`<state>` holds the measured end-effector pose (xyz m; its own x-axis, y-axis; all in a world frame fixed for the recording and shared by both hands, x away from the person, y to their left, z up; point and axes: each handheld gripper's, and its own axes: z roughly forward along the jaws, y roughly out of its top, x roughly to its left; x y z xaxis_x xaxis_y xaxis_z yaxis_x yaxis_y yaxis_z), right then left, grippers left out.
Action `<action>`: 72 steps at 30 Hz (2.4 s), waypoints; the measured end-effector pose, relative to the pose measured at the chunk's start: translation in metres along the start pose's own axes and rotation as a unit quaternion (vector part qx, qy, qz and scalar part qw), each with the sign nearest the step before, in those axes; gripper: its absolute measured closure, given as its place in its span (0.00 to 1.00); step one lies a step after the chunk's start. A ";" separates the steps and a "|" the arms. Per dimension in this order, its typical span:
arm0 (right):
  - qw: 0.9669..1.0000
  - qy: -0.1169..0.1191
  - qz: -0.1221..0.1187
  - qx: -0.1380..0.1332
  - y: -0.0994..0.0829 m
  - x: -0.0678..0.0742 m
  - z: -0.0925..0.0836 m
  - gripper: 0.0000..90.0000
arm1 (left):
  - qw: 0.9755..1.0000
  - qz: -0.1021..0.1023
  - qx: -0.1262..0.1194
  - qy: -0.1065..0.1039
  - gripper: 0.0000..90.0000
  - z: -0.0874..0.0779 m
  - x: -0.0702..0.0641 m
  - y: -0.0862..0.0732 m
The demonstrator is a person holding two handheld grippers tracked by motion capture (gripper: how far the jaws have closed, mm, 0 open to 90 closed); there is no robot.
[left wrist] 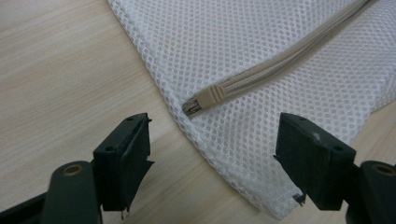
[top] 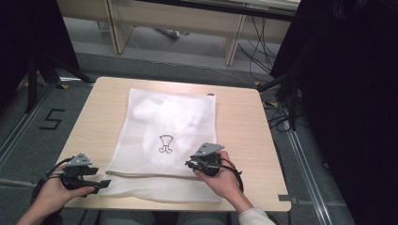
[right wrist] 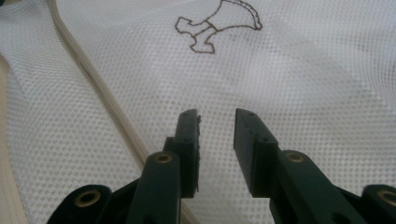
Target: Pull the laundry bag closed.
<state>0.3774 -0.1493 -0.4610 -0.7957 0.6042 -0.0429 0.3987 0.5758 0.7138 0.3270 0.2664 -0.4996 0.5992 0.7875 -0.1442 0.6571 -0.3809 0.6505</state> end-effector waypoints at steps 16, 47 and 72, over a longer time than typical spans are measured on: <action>0.998 0.027 -0.052 -0.017 0.039 0.030 0.030 0.76 | 1.000 -0.010 0.007 -0.011 0.30 -0.001 -0.001 -0.001; 0.992 0.089 -0.086 -0.006 0.081 0.075 0.072 0.77 | 1.000 -0.009 0.005 -0.001 0.29 -0.003 -0.003 -0.004; 0.986 0.131 -0.100 0.007 0.103 0.113 0.115 0.77 | 1.000 -0.006 0.005 -0.011 0.29 -0.003 -0.003 -0.005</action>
<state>0.3806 0.0417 -0.4723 -0.9489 0.3155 0.0016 0.2263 0.6772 0.7002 0.3209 0.2670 -0.5004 0.6016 0.7807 -0.1689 0.6683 -0.3762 0.6417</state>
